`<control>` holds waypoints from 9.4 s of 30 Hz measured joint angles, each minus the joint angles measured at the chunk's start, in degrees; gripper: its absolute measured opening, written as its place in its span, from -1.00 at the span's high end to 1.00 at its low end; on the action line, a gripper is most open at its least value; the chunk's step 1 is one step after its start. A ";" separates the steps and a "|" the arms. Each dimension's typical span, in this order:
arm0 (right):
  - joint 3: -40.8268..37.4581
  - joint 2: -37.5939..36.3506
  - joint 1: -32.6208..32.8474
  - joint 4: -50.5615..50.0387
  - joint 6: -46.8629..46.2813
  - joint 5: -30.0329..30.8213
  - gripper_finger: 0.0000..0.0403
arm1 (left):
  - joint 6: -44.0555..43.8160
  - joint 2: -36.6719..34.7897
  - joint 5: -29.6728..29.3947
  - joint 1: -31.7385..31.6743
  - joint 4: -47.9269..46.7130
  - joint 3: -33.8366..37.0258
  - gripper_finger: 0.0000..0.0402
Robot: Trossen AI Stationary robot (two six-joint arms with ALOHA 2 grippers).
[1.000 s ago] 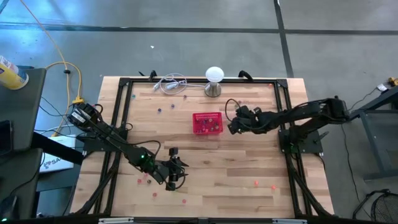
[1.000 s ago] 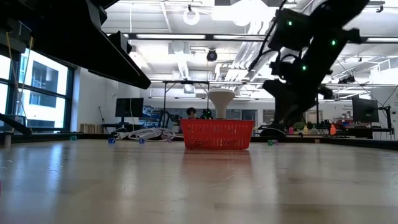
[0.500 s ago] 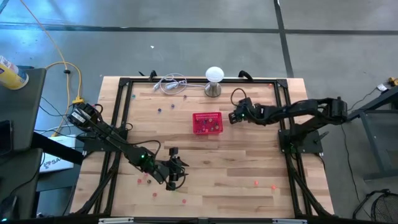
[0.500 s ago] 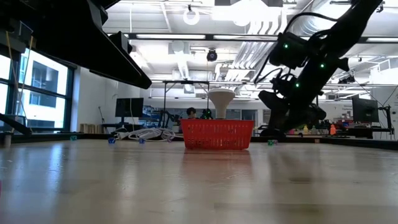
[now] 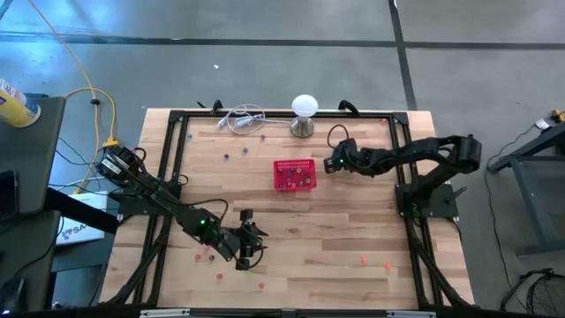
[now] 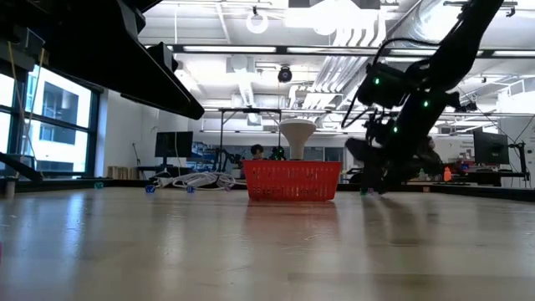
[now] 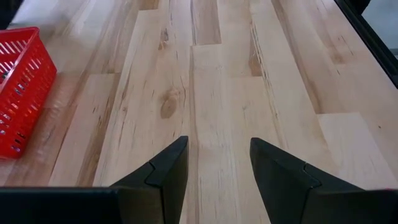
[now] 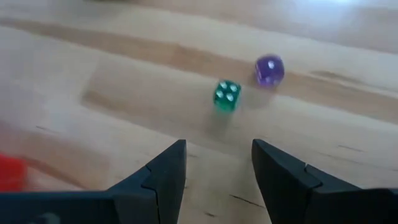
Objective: Pick & Place Dice
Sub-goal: Put the green dice into the bin, then put the right purple dice into the bin, then put the light green dice into the bin
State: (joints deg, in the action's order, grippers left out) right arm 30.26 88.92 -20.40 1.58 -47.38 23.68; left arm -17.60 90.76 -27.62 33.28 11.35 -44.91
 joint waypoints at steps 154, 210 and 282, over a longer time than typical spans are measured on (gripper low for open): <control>8.27 -11.75 0.96 -11.70 8.71 0.02 0.13 | -0.01 -0.02 0.62 -1.03 -0.24 0.07 0.18; 8.28 6.84 -11.26 -2.84 5.55 -3.04 0.20 | -1.98 -0.02 1.07 -0.85 0.28 0.09 0.18; 8.18 5.39 25.60 28.33 16.64 7.36 0.35 | -3.05 -0.02 1.03 -0.84 -1.03 0.09 0.18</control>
State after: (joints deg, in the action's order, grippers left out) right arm 38.44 94.30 5.20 29.91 -30.74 31.04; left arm -20.64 90.74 -26.59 32.44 10.33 -44.82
